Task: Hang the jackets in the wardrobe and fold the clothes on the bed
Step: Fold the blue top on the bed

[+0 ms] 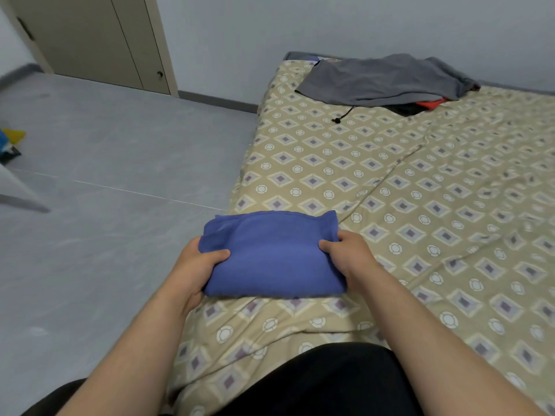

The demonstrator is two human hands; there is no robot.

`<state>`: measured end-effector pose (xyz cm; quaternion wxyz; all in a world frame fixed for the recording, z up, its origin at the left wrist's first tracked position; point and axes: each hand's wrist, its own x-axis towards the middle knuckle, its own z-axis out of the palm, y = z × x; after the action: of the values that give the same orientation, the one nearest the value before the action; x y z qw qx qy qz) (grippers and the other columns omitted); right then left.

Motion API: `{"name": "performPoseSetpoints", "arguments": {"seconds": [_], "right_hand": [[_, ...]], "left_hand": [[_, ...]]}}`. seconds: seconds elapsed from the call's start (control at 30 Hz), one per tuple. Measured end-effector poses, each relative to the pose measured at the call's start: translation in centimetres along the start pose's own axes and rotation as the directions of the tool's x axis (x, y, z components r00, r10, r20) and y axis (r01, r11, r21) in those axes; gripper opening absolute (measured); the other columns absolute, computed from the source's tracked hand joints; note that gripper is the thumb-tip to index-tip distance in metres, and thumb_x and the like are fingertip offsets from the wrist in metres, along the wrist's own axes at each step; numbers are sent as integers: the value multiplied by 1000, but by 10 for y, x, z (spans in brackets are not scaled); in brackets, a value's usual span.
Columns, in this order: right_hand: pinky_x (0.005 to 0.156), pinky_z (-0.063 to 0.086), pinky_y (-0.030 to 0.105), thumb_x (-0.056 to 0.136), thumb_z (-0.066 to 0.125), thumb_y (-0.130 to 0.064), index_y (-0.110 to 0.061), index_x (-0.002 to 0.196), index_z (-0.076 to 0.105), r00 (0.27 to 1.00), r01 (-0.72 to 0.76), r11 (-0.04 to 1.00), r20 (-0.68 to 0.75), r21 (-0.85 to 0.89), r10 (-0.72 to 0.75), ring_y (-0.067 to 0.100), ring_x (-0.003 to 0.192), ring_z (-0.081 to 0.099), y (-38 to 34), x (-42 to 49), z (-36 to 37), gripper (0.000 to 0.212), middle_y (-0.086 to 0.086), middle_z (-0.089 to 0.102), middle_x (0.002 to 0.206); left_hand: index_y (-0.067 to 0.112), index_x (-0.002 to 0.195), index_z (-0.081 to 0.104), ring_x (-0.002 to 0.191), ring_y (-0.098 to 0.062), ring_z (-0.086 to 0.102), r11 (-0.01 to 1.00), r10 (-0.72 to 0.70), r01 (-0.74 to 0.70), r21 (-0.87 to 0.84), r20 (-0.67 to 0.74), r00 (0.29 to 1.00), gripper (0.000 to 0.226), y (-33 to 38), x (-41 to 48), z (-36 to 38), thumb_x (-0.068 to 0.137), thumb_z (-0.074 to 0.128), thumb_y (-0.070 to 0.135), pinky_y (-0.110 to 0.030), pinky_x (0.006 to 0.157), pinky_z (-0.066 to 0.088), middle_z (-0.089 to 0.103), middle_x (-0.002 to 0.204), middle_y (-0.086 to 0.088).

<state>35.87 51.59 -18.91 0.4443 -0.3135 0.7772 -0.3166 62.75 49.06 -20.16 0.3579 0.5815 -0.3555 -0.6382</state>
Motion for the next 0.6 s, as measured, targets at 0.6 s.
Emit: {"name": "performPoseSetpoints", "arguments": {"seconds": [0.6], "right_hand": [[58,35,31,87,51,-11,-8,76,55,922,372,908,-37,-194,-386,16,61,44,-46,-100,18,12,-1,51,66]], "left_hand": [[20,118,65,92,-23,71,978,202,-205,-45,-65,977,42,34,-81,-54,85,58,-4,-33,68,52,75,104,-4]]}}
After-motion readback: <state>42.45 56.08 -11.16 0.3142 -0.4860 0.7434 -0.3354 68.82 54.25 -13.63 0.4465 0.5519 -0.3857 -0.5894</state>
